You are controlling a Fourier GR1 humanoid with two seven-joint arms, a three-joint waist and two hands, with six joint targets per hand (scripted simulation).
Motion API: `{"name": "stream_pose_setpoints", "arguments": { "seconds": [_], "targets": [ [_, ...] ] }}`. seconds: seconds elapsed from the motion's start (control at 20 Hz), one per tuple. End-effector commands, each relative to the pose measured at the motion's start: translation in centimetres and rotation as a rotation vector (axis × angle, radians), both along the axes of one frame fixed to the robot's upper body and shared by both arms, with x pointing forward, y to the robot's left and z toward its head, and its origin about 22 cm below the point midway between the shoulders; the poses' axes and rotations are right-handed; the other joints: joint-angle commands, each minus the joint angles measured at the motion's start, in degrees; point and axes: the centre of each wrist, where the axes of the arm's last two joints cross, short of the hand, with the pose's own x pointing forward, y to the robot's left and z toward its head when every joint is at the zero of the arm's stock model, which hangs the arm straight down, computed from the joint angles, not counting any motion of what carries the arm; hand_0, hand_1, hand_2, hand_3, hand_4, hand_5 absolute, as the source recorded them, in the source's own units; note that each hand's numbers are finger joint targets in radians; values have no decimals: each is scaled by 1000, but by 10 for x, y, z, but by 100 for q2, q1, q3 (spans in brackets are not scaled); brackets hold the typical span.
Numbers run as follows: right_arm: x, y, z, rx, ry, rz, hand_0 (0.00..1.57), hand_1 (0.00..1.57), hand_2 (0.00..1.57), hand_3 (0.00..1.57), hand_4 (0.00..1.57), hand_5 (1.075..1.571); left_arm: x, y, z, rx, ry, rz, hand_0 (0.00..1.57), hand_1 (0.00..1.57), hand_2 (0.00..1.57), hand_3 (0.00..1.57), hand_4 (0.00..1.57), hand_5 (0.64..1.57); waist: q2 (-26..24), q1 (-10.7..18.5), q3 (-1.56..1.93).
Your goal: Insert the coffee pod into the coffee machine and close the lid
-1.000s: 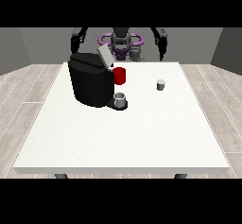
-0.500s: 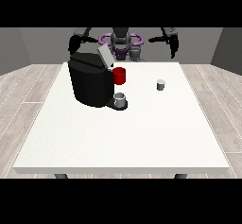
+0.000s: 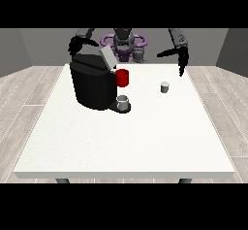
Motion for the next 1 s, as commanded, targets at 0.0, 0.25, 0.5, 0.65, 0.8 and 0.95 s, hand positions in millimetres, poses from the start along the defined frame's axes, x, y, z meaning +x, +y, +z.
{"name": "stream_pose_setpoints", "arguments": {
  "seconds": [0.0, 0.25, 0.5, 0.65, 0.8, 0.95],
  "targets": [
    [-3, 31, 7, 18, -19, 23, 0, 0, 0, 0, 228, 1571, 15, -4, -14, -4, 46, 21, 0, 0, 0, 0, 0, 1571, 123, -81, -1],
    [7, 5, 17, 13, -27, 33, 0, 0, 0, 0, 283, 1571, 22, 26, -9, 41, 102, 68, 0, 0, 0, 0, 0, 1571, 325, -168, 0],
    [23, 1, 13, 1, 9, -10, 0, 0, 0, 0, 337, 1571, 30, -1, -24, 144, 106, 2, 0, 0, 0, 0, 0, 1571, 376, 72, 1],
    [19, 5, -3, -13, 17, -16, 0, 0, 0, 0, 397, 1571, 38, 3, -14, 195, 100, -11, 0, 0, 198, 0, 0, 1571, 482, 3, 1],
    [21, 14, -7, -10, 68, -19, 0, 0, 0, 0, 392, 1571, 41, 3, -14, 260, 151, -6, 105, 105, 502, 0, 0, 1571, 323, 110, 1],
    [25, 13, -12, -39, 69, -17, 0, 0, 0, 0, 407, 1571, 45, -6, -24, 257, 155, 27, 647, 647, 718, 349, 0, 1571, 463, 53, 1]
  ]
}}
